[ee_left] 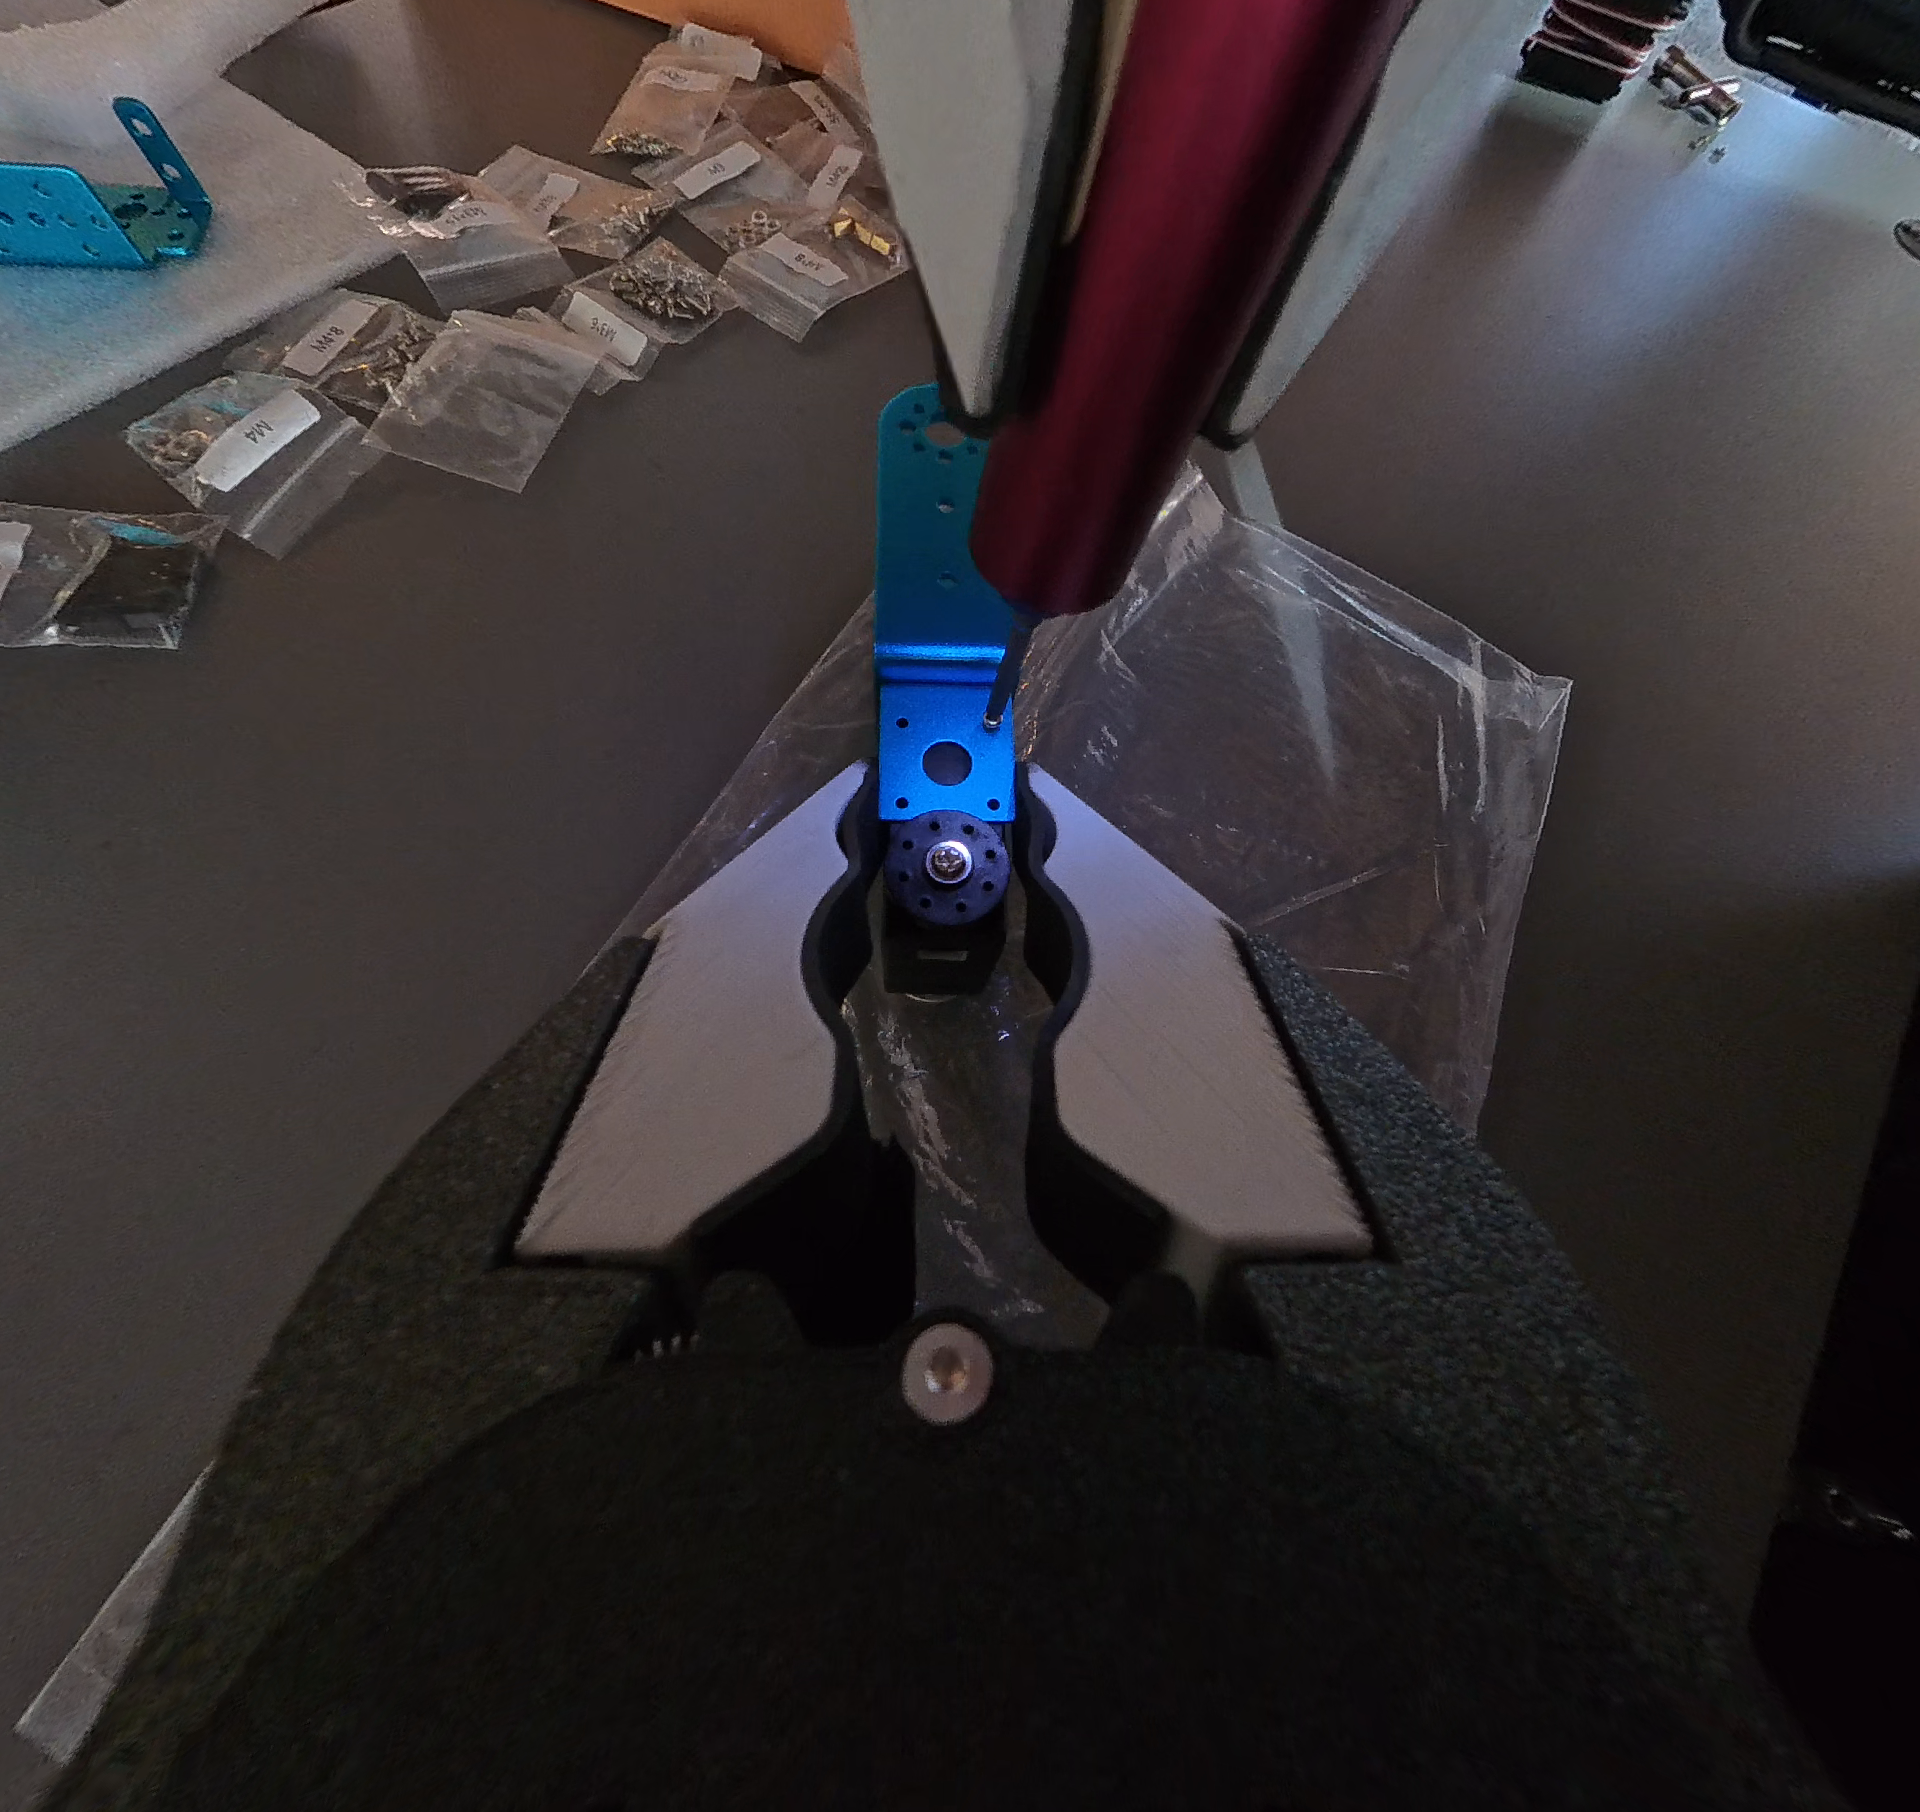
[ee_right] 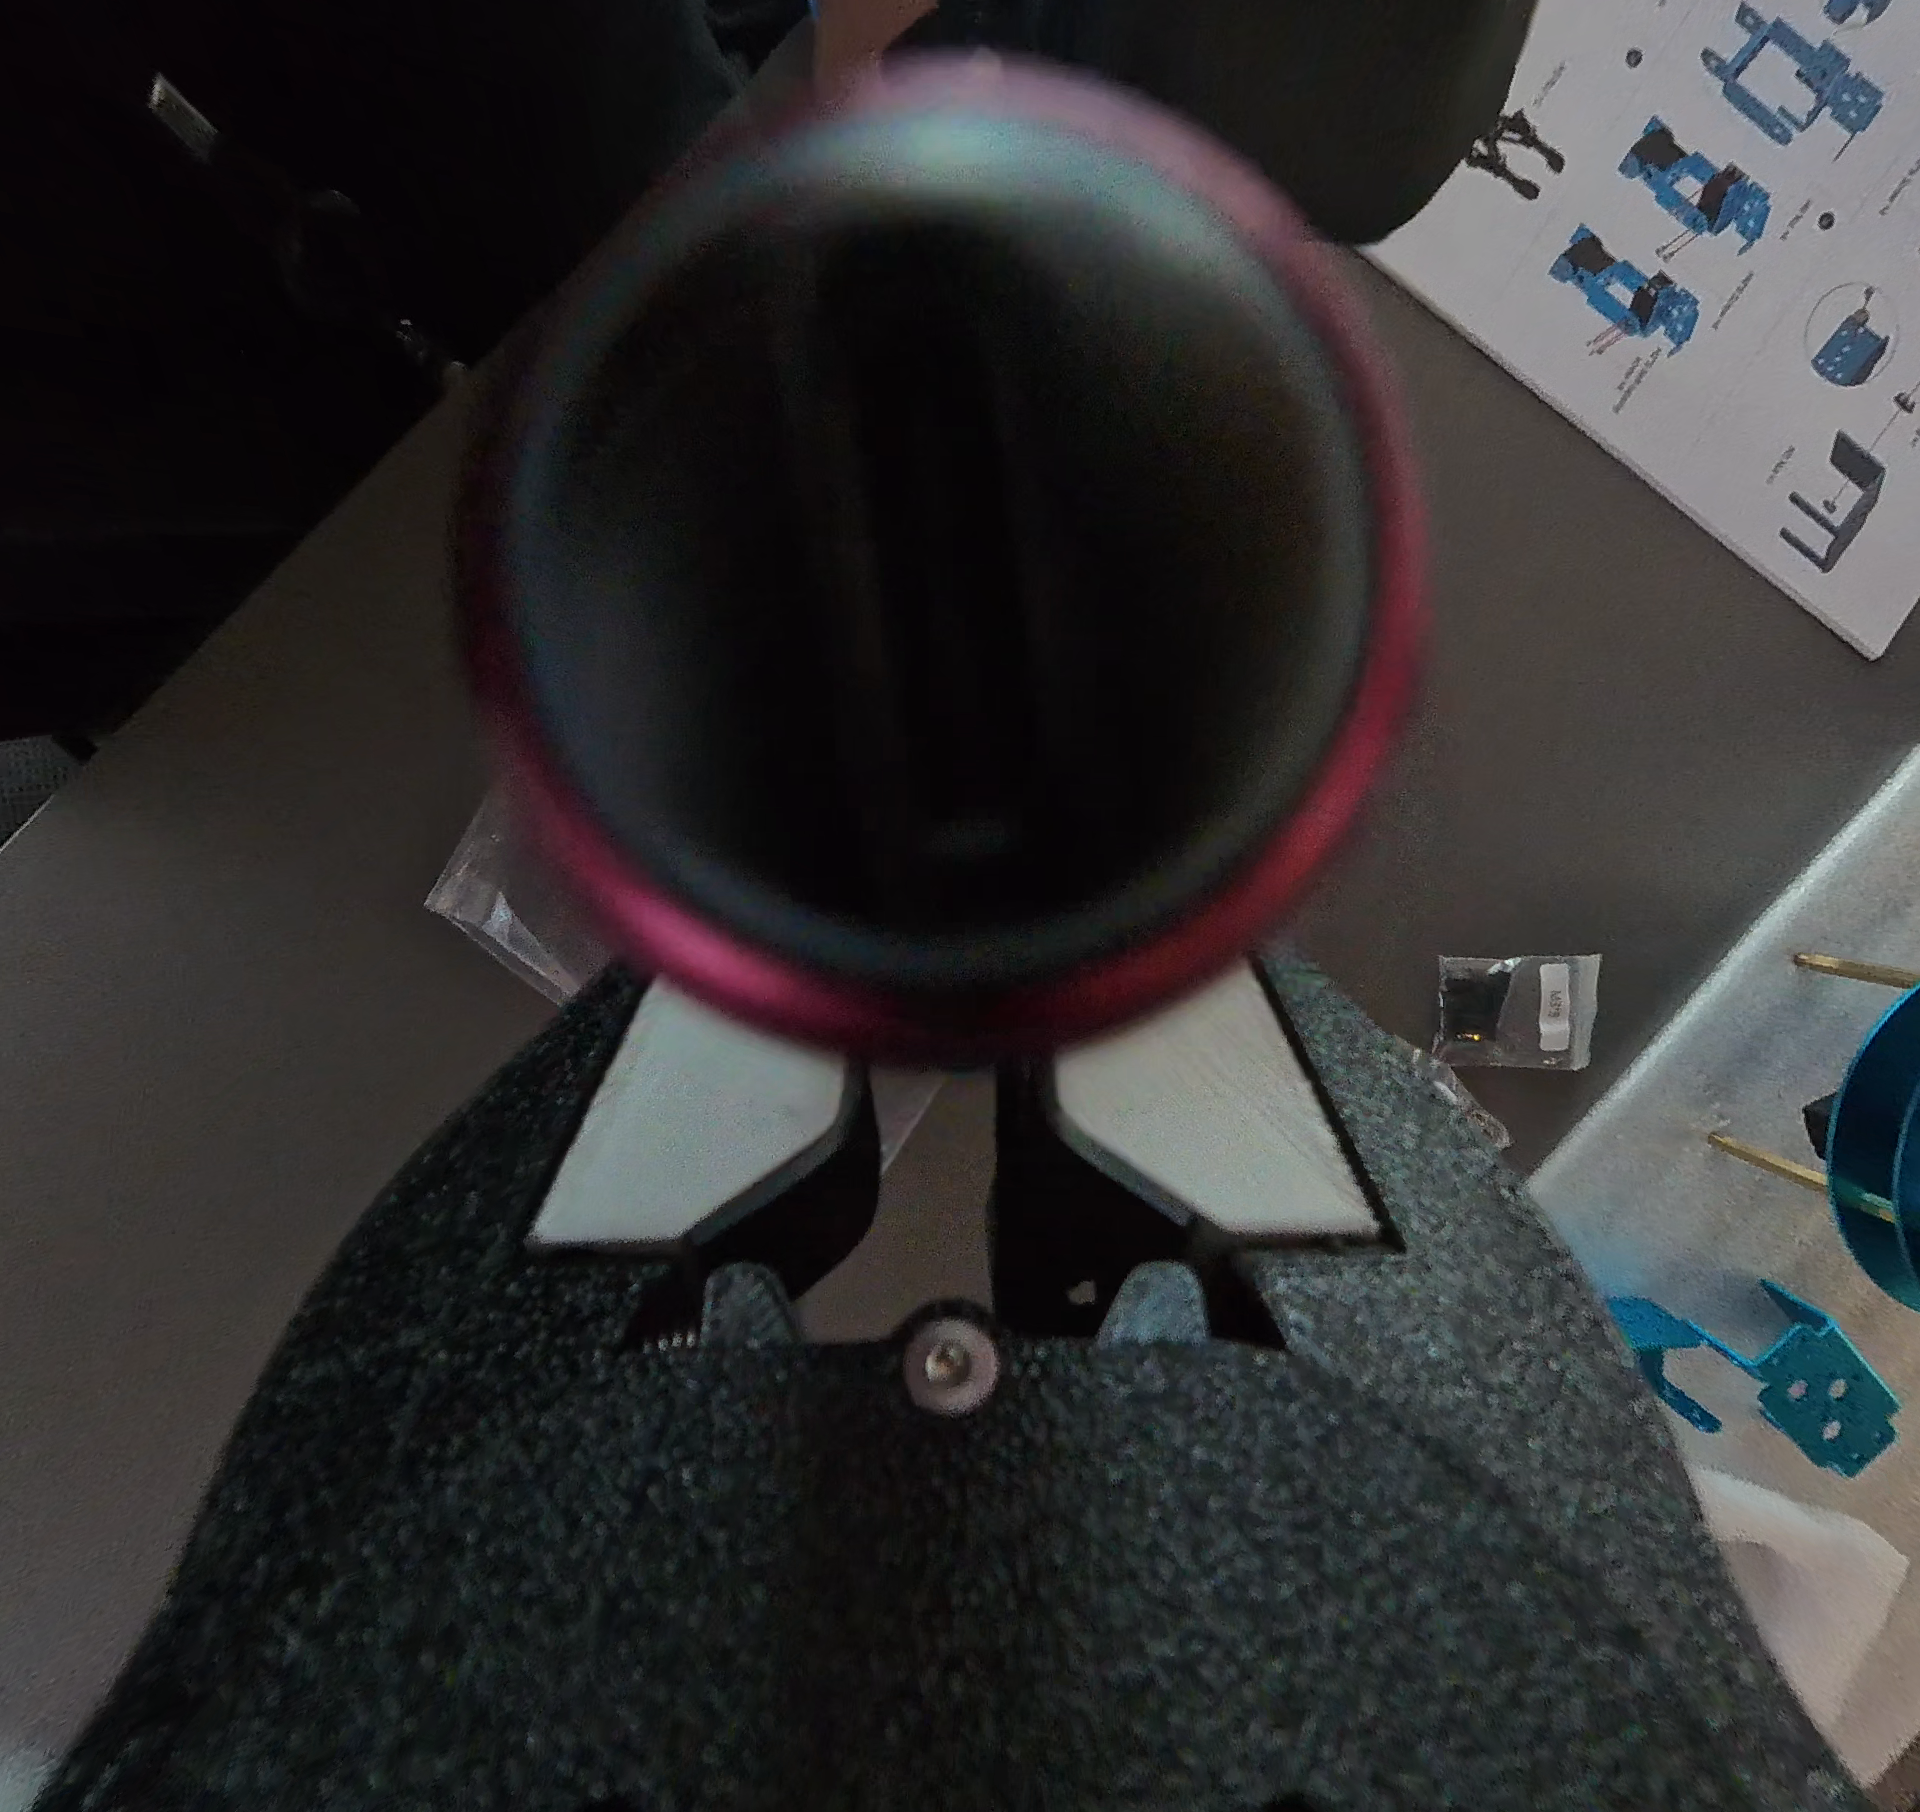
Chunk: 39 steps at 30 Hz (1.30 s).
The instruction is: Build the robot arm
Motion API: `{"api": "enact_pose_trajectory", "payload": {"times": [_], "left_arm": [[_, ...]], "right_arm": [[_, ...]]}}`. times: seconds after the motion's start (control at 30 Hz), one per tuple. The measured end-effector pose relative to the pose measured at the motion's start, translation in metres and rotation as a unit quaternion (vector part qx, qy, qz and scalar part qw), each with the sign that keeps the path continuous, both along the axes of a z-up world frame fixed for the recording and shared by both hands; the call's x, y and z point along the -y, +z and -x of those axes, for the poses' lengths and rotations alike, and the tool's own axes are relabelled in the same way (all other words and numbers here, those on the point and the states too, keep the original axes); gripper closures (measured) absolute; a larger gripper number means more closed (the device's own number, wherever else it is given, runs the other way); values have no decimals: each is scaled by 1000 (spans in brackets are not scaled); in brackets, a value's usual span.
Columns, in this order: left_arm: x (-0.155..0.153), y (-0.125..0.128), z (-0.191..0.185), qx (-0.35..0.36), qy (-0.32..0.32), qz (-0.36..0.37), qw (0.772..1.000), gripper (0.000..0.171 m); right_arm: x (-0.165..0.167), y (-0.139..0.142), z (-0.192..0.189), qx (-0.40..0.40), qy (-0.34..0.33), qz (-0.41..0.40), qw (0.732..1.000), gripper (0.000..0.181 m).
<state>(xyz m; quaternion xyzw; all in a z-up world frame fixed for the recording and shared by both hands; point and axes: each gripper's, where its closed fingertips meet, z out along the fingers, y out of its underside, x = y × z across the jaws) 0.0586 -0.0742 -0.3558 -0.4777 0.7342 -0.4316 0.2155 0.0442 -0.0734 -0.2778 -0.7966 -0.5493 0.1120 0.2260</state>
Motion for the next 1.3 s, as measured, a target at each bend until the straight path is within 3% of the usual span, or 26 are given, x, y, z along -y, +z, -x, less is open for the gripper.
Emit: {"api": "enact_pose_trajectory", "payload": {"times": [0.03,0.57,1.3], "left_arm": [[0,0,0,0,0,1,1000,147],[1,0,0,1,0,-4,1000,147],[1,-1,-1,-2,9,-2,1000,148]], "right_arm": [[0,0,0,-4,2,-5,1000,160],[-6,2,3,-110,-37,-30,993,159],[-10,9,12,-316,-96,-140,933,161]]}}
